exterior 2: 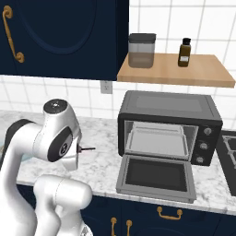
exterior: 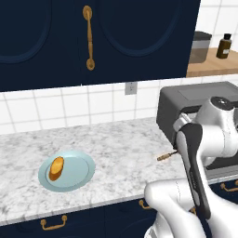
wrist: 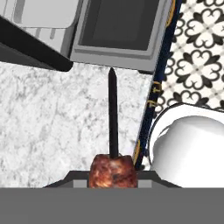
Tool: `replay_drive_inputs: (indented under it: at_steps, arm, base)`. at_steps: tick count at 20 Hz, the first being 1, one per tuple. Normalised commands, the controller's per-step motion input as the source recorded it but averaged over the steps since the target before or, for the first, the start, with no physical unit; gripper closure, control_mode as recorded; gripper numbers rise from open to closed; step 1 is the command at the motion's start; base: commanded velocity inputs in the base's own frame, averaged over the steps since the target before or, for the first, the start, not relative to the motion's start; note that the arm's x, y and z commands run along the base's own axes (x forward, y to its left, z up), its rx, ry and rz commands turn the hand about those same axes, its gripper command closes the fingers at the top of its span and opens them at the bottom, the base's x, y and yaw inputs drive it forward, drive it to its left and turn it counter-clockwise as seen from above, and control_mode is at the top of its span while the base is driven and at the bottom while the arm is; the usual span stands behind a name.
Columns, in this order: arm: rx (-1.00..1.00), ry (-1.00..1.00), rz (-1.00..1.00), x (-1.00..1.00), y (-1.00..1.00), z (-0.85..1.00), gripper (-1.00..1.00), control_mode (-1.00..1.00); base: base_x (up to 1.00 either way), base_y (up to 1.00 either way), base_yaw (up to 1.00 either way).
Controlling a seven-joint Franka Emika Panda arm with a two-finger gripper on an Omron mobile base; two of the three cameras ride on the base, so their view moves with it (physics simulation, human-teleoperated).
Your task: Pick up the kebab skewer and baguette bread, and place them inside the toaster oven. Close the toaster oven door and start by setting the timer.
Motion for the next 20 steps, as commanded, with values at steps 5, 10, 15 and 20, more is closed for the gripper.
replay_drive_inputs:
  at_steps: [5,10,15,20]
  arm:
    - [0.0,-0.06,-0.21,-0.17,-0.87,0.54,1.0,-1.0]
    - [0.0,-0.07,-0.07,0.0,-0.82,0.28,1.0,-1.0]
    - [0.0,-0.03,0.0,0.13,-0.88,0.0,1.0,-1.0]
    - [0.0,-0.01,0.0,0.53,-0.75,-0.02,1.0,-1.0]
  base:
    - [0.0,0.0,0.0]
    - [0.0,0.0,0.0]
    - [0.0,0.0,0.0]
    - [0.0,0.0,0.0]
